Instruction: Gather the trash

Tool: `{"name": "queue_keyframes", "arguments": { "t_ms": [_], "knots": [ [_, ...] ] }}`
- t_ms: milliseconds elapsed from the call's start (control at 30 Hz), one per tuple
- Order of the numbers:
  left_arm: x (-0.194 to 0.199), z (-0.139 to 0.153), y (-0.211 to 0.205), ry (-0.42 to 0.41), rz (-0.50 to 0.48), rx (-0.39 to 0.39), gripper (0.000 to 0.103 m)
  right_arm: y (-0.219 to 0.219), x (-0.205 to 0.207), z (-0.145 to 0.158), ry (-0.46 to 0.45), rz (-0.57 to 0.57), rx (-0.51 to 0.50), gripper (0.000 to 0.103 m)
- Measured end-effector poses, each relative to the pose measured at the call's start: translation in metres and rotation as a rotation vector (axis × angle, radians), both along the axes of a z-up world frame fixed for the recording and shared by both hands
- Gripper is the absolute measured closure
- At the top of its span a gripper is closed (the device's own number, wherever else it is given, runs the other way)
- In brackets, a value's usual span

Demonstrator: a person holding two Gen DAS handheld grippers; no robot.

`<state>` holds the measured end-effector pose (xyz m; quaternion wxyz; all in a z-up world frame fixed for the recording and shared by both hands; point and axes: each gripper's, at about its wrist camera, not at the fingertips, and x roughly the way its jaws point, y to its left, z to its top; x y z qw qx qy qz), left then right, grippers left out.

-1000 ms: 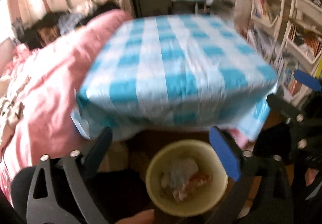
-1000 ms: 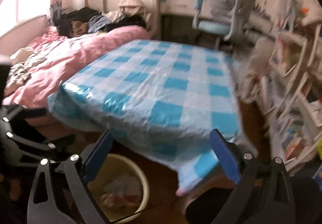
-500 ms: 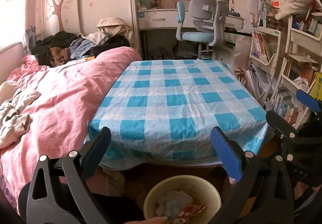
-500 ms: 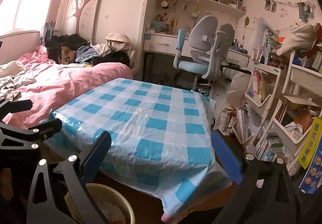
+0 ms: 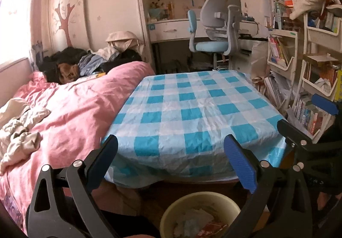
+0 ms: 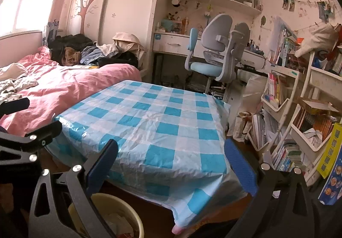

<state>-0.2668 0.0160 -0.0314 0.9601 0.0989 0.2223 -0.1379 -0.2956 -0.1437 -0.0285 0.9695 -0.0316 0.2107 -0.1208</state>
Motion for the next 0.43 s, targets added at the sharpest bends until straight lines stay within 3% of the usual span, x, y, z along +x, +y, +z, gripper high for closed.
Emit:
{"name": "queue_keyframes", "arguments": {
  "t_ms": [433],
  "knots": [
    [0.016, 0.006, 0.011, 0.044, 0.068, -0.019, 0.007, -0.001, 0.003, -0.001, 0.032, 0.016, -0.014, 0.008]
  ]
}}
